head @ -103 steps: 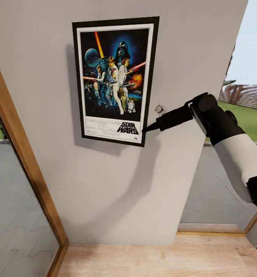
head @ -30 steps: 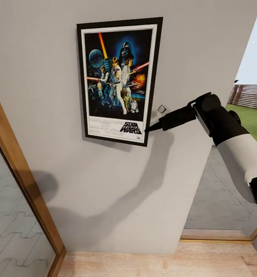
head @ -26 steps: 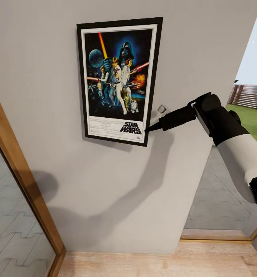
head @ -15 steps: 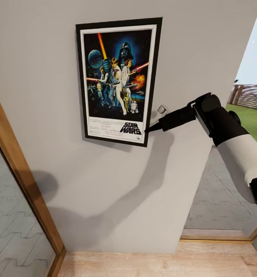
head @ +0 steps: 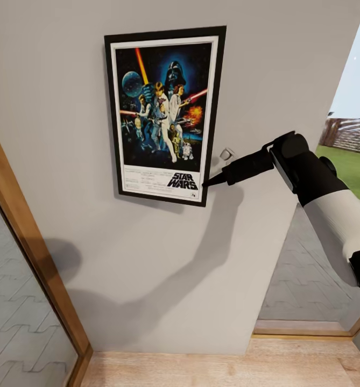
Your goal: Pick up the poster from the kitchen countertop and hang it on one of the wall nails in the kitchen.
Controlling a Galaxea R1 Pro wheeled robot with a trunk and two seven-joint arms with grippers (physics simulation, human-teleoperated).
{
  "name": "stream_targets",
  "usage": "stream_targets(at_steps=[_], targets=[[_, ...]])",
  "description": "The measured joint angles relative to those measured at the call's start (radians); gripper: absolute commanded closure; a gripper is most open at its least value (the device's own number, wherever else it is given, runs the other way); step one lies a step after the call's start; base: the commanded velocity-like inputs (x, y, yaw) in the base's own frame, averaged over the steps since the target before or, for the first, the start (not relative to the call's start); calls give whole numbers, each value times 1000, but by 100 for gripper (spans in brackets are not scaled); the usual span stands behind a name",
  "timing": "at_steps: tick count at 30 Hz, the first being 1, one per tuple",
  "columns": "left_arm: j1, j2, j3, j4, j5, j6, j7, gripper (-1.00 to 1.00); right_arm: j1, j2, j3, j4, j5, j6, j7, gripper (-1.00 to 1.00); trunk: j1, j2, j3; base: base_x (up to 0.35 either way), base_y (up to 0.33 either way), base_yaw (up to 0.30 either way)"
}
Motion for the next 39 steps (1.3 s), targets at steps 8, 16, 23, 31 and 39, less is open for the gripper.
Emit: stream_targets(at_steps=[8,16,23,31,39], targets=[[0,0,0,0,0,0,0,-100,19,0,0,0,0,-35,1,100,0,0,0,0,0,0],[0,0,0,0,0,0,0,-100,28,0,0,0,0,-65,2,100,0,0,0,0,0,0],[0,0,0,0,0,0,0,-100,30,0,0,0,0,-68,2,100,0,0,0,0,0,0],[0,0,0,0,0,0,0,-100,31,0,0,0,0,-68,2,100,0,0,0,0,0,0],[0,0,0,0,0,-1,0,-100,31,0,0,0,0,-68,2,100,0,0,0,0,89,0]])
